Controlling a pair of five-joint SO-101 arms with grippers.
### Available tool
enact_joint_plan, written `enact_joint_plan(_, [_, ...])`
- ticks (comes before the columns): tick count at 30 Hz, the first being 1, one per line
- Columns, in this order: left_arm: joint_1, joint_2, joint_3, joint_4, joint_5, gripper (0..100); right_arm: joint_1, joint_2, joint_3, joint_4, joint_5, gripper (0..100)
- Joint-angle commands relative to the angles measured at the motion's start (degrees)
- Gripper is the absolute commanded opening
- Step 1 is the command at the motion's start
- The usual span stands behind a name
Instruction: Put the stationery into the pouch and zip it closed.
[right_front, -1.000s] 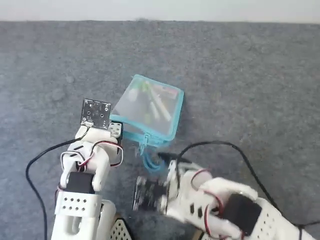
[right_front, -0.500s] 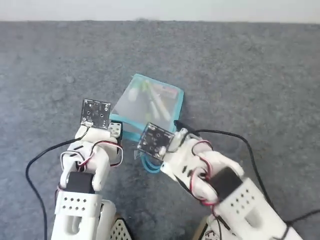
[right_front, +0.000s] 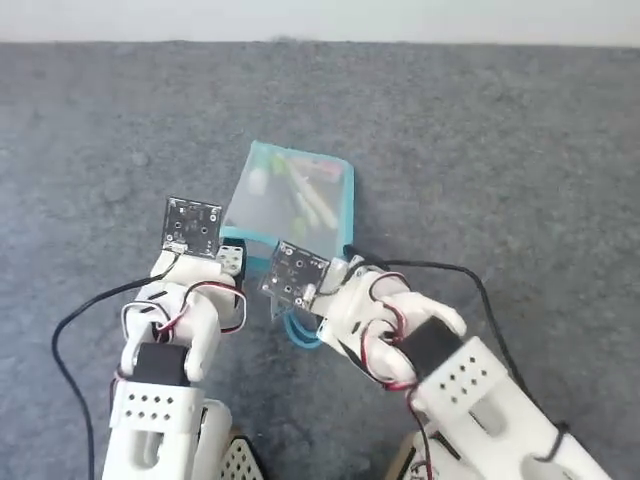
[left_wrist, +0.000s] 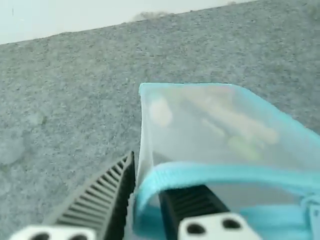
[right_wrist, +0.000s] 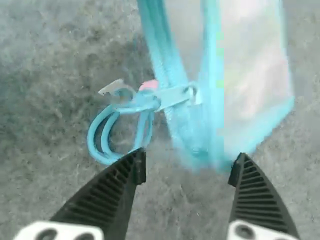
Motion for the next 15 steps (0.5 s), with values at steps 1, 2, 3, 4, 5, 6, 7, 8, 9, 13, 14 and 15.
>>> enact_joint_plan(1, [0.2, 0.1, -1.6, -2.0, 1.1, 5, -0.9, -4.5, 0.4, 1.0, 0.9, 27.3])
enact_joint_plan(2, [0.2, 0.1, -1.6, -2.0, 1.1, 5, -1.5, -4.9, 0.7, 0.9, 0.9, 27.3])
enact_joint_plan(3, [0.2, 0.1, -1.6, -2.0, 1.1, 5, -2.2, -5.0, 0.9, 0.6, 0.9, 27.3])
enact_joint_plan(4, [0.2, 0.1, -1.6, -2.0, 1.1, 5, -2.3, -5.0, 0.9, 0.3, 0.9, 27.3])
enact_joint_plan(5, [0.2, 0.1, -1.6, -1.9, 1.1, 5, -2.3, -5.0, 0.9, -0.1, 0.9, 27.3])
enact_joint_plan(6, [0.2, 0.1, -1.6, -1.7, 1.1, 5, -2.3, -5.0, 1.0, -1.3, 0.9, 27.2])
enact_joint_plan(7, [0.4, 0.1, -1.6, -1.2, 1.1, 5, -2.3, -4.9, 1.1, -2.4, 0.9, 27.1])
enact_joint_plan(8, [0.5, 0.1, -1.7, -0.8, 1.1, 5, -2.3, -4.9, 1.1, -3.7, 0.9, 27.0])
enact_joint_plan(9, [0.5, 0.1, -1.7, -0.7, 1.1, 5, -2.3, -4.9, 1.1, -5.2, 0.8, 27.0])
enact_joint_plan(13, [0.6, 0.1, -1.9, -0.5, 1.1, 5, -2.3, -3.2, 1.9, -9.6, 0.8, 27.0])
enact_joint_plan(14, [0.6, 0.1, -1.9, -0.5, 1.1, 5, -2.3, -2.1, 2.5, -10.6, 0.8, 27.0])
enact_joint_plan(15, [0.6, 0.1, -1.9, -0.5, 1.1, 5, -2.3, -0.7, 3.3, -12.0, 0.8, 27.0])
